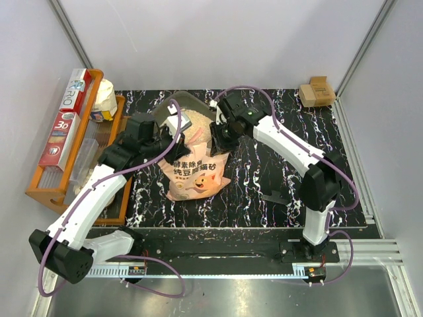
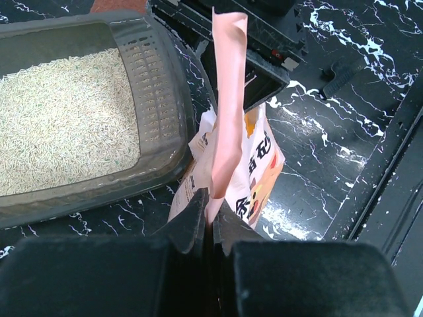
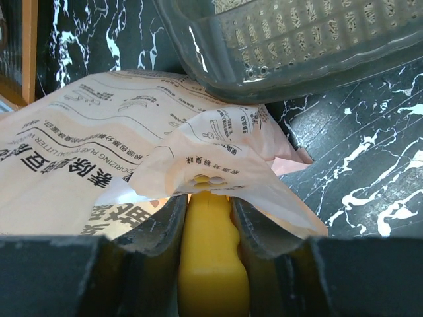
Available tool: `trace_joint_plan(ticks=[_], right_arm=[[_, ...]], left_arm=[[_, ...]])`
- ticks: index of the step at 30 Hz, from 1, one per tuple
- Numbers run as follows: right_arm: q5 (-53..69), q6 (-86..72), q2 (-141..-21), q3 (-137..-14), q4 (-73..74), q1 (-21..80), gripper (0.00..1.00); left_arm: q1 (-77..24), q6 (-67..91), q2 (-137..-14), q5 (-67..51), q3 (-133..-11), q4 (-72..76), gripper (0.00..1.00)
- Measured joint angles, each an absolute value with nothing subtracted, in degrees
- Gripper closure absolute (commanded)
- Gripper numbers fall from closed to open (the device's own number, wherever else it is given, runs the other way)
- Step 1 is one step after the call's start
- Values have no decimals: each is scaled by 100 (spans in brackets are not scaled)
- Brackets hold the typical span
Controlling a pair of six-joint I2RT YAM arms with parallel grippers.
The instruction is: Fill the litter box with clean litter
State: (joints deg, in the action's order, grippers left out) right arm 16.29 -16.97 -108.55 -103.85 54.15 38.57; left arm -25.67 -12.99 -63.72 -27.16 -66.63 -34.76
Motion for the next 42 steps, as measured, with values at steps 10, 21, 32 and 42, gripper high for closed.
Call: trace_joint_plan(ticks=[10,21,32,42], right_arm=[[1678,-2314,-10506,-9395,4368,3872,100],[2998,-3321,-10062,-7583,1745,3361,100],[5113,-5719,-10106,-6504,-1031,2005,100],[6248,-6814,-10280,-6403,-2235,1221,100]], left_arm=[[-2578,-1048,-6438,-2724,-6663,-3404,100],[-2585,-1201,-6652,-2746,-6716,-3334,100],[-2587,-1925,-6740,-2600,-6858,-3507,100],[-2587,-2276,-6899,-2512,-7159,-3872,100]])
